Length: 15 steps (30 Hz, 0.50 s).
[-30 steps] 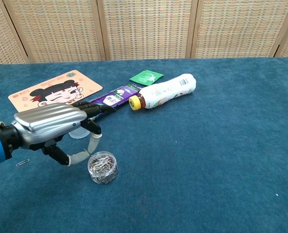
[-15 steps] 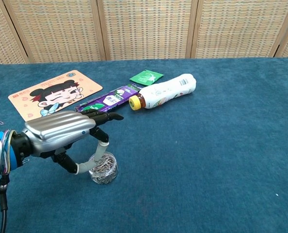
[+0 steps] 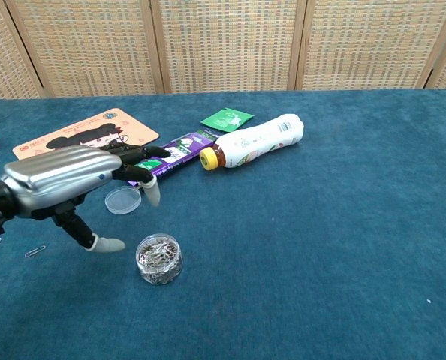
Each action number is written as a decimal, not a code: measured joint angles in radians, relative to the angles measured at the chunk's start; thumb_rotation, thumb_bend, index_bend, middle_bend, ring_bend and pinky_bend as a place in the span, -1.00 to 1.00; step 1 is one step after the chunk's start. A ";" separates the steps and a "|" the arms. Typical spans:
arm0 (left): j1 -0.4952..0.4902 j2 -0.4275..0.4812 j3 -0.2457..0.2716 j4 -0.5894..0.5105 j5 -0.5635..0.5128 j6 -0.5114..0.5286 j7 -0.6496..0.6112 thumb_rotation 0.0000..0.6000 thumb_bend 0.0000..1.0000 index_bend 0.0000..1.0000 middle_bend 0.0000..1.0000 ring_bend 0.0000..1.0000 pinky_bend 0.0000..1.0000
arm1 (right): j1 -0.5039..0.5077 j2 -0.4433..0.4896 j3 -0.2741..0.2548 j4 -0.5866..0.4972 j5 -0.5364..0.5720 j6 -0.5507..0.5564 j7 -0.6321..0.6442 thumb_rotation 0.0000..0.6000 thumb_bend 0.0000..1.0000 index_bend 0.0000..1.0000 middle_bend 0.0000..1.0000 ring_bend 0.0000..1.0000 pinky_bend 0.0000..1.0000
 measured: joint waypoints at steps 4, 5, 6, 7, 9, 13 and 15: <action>0.029 0.047 0.012 -0.002 -0.018 0.019 0.009 1.00 -0.57 -0.02 -1.00 -1.00 -1.00 | 0.000 0.000 -0.001 -0.001 -0.003 0.001 0.000 1.00 -1.00 -1.00 -1.00 -1.00 -1.00; 0.036 0.056 0.016 0.000 -0.025 0.021 0.009 1.00 -0.56 -0.01 -1.00 -1.00 -1.00 | 0.000 0.000 -0.001 -0.001 -0.004 0.001 0.000 1.00 -1.00 -1.00 -1.00 -1.00 -1.00; 0.042 0.063 0.019 0.005 -0.033 0.023 0.009 1.00 -0.55 0.00 -1.00 -1.00 -1.00 | 0.000 0.000 -0.002 -0.002 -0.006 0.001 -0.001 1.00 -1.00 -1.00 -1.00 -1.00 -1.00; 0.050 0.071 0.024 0.014 -0.043 0.024 0.006 1.00 -0.53 0.02 -1.00 -1.00 -1.00 | 0.000 0.000 -0.003 -0.003 -0.007 0.001 -0.002 1.00 -1.00 -1.00 -1.00 -1.00 -1.00; 0.062 0.076 0.032 0.034 -0.056 0.023 -0.004 1.00 -0.48 0.04 -1.00 -1.00 -1.00 | -0.001 0.000 -0.004 -0.005 -0.010 0.003 -0.005 1.00 -1.00 -1.00 -1.00 -1.00 -1.00; 0.087 0.072 0.050 0.104 -0.075 0.020 -0.038 1.00 -0.43 0.04 -1.00 -1.00 -1.00 | -0.001 0.000 -0.004 -0.007 -0.010 0.003 -0.008 1.00 -1.00 -1.00 -1.00 -1.00 -1.00; 0.095 0.063 0.056 0.141 -0.079 0.018 -0.058 1.00 -0.42 0.04 -1.00 -1.00 -1.00 | -0.001 -0.001 -0.005 -0.007 -0.009 0.002 -0.011 1.00 -1.00 -1.00 -1.00 -1.00 -1.00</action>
